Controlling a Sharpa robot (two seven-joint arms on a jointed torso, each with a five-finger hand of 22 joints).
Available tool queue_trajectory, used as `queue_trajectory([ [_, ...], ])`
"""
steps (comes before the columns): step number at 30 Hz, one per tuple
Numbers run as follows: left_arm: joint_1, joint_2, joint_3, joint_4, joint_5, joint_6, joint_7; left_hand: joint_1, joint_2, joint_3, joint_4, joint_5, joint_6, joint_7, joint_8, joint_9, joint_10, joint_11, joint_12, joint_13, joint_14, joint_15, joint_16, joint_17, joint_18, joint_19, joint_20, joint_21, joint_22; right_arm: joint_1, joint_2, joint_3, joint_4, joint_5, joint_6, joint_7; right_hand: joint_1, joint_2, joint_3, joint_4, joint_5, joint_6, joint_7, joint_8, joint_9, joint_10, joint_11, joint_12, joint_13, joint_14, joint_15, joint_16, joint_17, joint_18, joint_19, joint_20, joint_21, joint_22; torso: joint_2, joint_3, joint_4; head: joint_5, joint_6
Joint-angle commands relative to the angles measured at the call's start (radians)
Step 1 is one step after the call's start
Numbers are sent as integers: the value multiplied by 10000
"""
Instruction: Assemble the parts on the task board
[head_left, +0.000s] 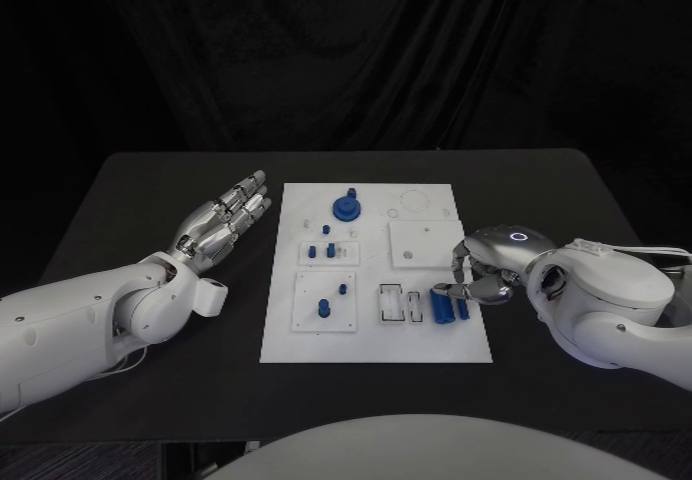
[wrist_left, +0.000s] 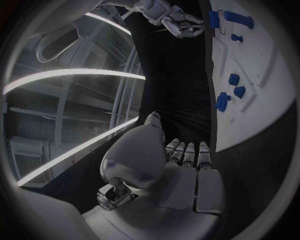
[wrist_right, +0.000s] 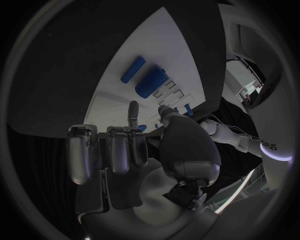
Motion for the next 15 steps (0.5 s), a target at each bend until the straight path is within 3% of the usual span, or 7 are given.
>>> queue_trajectory([
  [1,-16,22,9,-8,-9,191,686,92,-19,63,18,52,-17,80,-2,-6,18,63,-67,-14,-4,48,-36,-8,73,-19,69,-55,-5,-73,31,1,75,-370,0,-448,-195,22,77,28,-212,10,-46,11,53,1059,-61,25,2632,959,-25,-43,2211,-51,901,-37,-26,2501,3,17,-7,6,0],
  [6,-23,22,9,-33,-9,228,647,106,-13,69,16,58,-24,95,-3,-7,18,80,-67,-14,-4,60,-36,-8,82,-19,88,-55,-5,-179,81,-1,116,-383,15,-530,-476,53,142,26,-571,45,-55,-70,96,1059,-72,25,2632,923,-39,-113,2010,-48,898,-49,-31,2497,3,16,-6,-22,0],
  [15,-42,17,9,-21,-9,287,583,141,-3,81,7,78,-29,131,-4,-8,18,113,-67,-14,-4,91,-36,-8,97,-17,132,-53,-2,-277,192,-1,129,-389,434,-811,-353,-36,213,2,-576,30,-52,-173,76,1059,-73,25,2632,891,-46,-175,1836,-22,870,-57,-129,2463,16,18,2,-44,0],
])
